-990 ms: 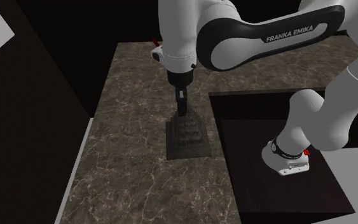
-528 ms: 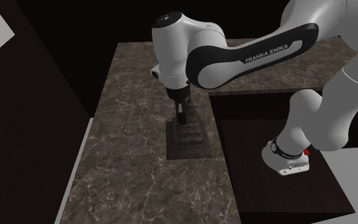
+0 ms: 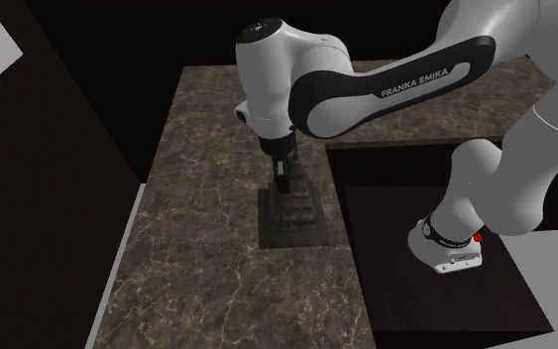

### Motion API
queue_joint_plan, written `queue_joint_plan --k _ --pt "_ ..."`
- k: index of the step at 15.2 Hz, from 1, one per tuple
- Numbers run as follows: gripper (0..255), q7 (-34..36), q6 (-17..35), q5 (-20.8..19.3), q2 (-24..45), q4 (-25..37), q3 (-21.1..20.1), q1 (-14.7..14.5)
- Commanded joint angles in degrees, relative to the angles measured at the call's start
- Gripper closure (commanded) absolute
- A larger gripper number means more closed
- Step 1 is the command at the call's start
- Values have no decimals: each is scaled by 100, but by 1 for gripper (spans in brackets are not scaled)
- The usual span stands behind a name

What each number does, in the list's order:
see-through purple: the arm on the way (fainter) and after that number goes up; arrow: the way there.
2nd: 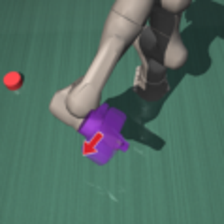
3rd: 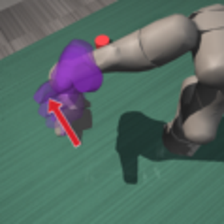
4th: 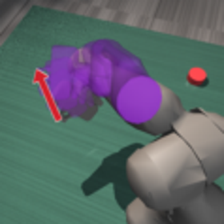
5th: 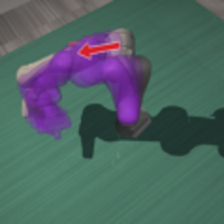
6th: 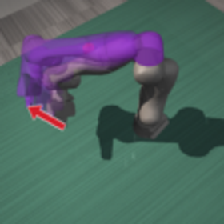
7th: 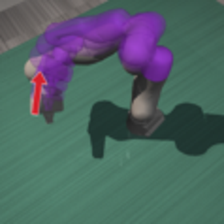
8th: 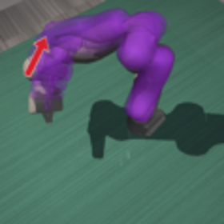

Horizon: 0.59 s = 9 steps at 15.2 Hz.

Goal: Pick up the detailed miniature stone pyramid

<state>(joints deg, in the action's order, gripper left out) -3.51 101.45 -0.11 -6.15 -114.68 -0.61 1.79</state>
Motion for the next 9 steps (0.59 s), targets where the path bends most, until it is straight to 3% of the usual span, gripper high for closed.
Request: queue_joint_plan --k 1,9 --pt "255 -6 -114 1 1 109 2 2" --pt "255 -7 -728 1 -27 695 3 2"
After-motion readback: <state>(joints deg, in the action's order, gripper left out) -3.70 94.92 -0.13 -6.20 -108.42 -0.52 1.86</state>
